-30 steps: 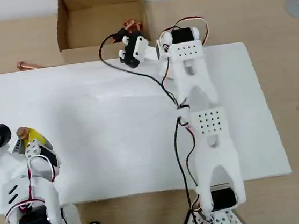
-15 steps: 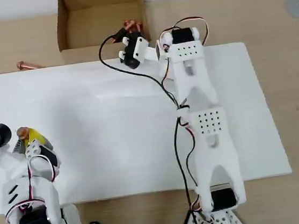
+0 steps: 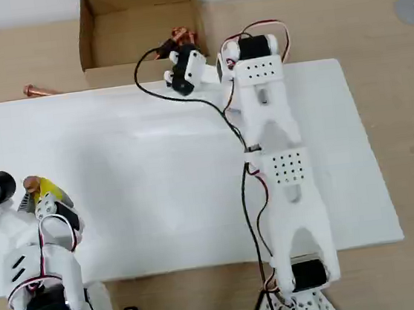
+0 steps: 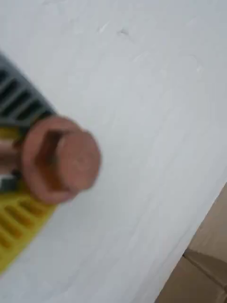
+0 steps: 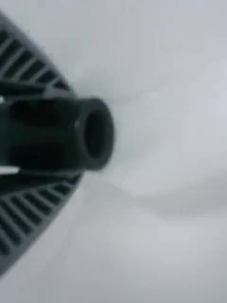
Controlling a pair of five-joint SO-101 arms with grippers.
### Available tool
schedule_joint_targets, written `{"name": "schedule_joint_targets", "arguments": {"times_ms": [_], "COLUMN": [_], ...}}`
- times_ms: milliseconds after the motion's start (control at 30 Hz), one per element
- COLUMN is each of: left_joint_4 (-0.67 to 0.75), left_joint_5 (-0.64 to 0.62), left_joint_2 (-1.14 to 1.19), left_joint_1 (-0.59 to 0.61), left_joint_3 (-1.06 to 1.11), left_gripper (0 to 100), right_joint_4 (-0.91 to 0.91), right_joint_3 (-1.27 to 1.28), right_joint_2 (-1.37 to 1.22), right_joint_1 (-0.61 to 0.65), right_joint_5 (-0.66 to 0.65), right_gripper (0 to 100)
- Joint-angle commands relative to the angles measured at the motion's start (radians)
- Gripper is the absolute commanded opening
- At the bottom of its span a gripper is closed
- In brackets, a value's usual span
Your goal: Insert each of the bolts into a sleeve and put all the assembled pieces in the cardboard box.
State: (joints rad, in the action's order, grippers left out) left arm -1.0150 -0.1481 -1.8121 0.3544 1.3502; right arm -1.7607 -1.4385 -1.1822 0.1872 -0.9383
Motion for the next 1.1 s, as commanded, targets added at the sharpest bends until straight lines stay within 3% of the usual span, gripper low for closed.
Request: {"name": "schedule_joint_targets", "arguments": {"times_ms": [0, 300, 500, 733, 867, 1067], "left_joint_4": [0.032, 0.031, 0.031, 0.021, -0.054, -0.158], "left_joint_5": [0.008, 0.219, 0.276, 0.275, 0.272, 0.27], "left_joint_2": [-0.012, -0.012, -0.012, -0.012, -0.012, -0.012], "left_joint_1": [0.002, -0.023, -0.021, -0.021, -0.026, -0.028], "left_joint_3": [-0.054, -0.126, -0.204, -0.29, -0.347, -0.404], "left_gripper": [1, 1, 1, 1, 1, 1], "right_joint_4": [-0.028, -0.028, -0.028, -0.029, -0.031, -0.032], "right_joint_3": [-0.194, -0.228, -0.228, -0.222, -0.216, 0.047], "right_joint_2": [0.016, 0.217, 0.412, 0.664, 0.766, 0.952], "right_joint_1": [0.025, 0.054, 0.111, 0.171, 0.182, 0.197], "right_joint_5": [0.051, 0.164, 0.249, 0.466, 0.643, 0.844], "right_gripper": [3.3, 3.3, 3.3, 0.9, 1.1, 1.1]}}
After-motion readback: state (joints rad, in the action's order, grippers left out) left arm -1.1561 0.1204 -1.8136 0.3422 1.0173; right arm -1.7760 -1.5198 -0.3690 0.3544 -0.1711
